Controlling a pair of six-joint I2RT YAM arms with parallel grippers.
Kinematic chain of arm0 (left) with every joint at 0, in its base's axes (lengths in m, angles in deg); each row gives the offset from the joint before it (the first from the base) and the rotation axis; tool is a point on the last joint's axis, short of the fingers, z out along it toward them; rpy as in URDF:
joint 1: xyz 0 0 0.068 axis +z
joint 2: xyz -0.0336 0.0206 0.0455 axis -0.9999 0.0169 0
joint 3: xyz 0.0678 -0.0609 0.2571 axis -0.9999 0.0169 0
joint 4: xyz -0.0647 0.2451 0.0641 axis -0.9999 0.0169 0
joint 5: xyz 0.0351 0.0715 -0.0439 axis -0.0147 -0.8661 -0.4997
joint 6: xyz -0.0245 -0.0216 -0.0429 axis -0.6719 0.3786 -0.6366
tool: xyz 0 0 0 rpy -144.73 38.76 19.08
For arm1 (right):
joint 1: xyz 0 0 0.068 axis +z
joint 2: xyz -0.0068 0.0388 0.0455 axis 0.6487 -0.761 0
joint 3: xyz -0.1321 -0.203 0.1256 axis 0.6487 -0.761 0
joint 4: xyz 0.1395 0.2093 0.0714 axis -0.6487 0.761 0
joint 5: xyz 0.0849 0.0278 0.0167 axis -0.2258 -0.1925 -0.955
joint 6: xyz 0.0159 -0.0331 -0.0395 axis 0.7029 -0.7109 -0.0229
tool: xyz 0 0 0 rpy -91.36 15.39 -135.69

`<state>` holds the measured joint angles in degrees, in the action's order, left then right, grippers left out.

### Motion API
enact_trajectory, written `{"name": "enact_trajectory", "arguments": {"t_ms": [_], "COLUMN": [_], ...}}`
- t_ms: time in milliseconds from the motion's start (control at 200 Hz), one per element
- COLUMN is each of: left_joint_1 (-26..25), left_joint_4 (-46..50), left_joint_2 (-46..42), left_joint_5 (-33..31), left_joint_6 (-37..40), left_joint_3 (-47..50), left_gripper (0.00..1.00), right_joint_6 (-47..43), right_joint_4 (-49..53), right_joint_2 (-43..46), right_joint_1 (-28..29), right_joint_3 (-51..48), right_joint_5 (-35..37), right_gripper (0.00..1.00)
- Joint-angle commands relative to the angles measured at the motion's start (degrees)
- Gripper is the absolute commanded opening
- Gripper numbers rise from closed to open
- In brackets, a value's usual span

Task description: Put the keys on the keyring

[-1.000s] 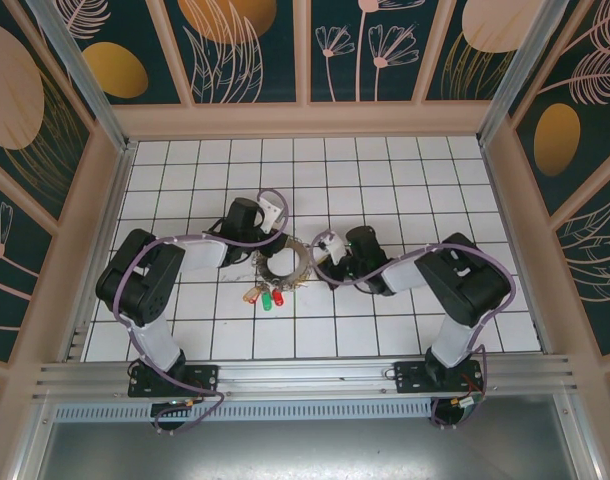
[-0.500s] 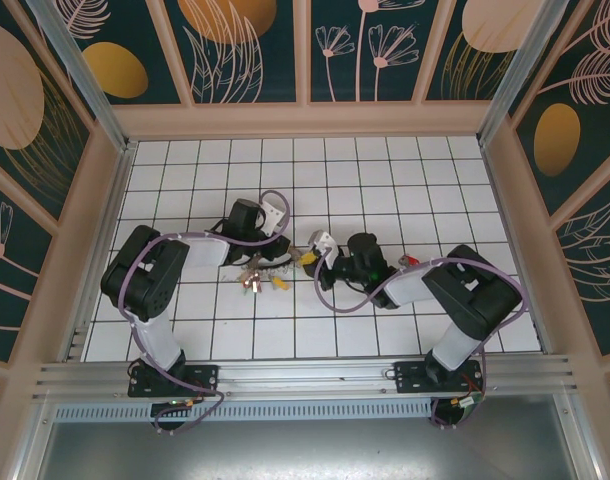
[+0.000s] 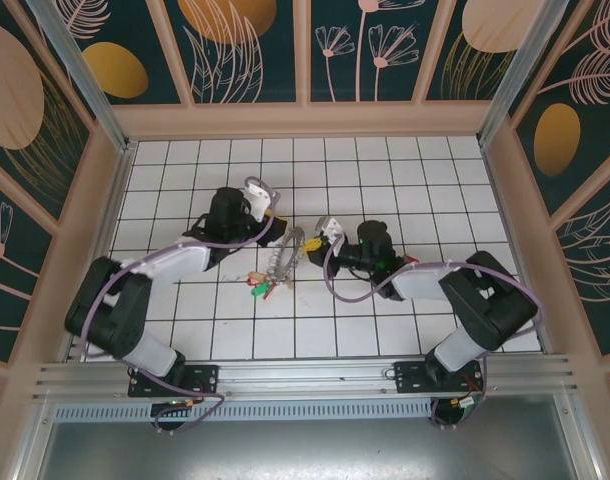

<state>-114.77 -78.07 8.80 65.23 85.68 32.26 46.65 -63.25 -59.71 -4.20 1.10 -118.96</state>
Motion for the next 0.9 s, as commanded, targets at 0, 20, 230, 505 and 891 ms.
{"name": "enact_trajectory", "arguments": {"t_ms": [0,20,230,505,891], "left_joint_1": [0.52,0.51,0.51,0.52,0.34], "left_joint_4": [-4.49,-3.49,6.88,9.48,22.77], "left_joint_2": [-3.97,-4.15,-4.72,-3.82,0.96], "left_joint_5": [12.19,14.37,28.76,33.84,35.84], "left_joint_6": [6.81,8.67,19.79,22.69,31.26], "left_joint_3": [1.88,1.50,-2.80,-5.68,-12.10], "left_gripper": [0.47,0.47,0.47,0.49,0.51], "right_joint_6": [-9.00,-10.52,-18.74,-20.46,-20.50], "right_joint_4": [17.24,19.54,32.41,35.48,36.06], "right_joint_2": [4.85,5.33,9.08,11.03,11.44], "right_joint_1": [-1.39,-1.44,-3.27,-3.46,-3.55], "right_joint_3": [6.69,7.52,12.98,14.52,15.14], "right_joint_5": [-7.18,-7.28,-10.01,-11.17,-11.55], "right_gripper": [0.00,0.00,0.00,0.00,0.00]}}
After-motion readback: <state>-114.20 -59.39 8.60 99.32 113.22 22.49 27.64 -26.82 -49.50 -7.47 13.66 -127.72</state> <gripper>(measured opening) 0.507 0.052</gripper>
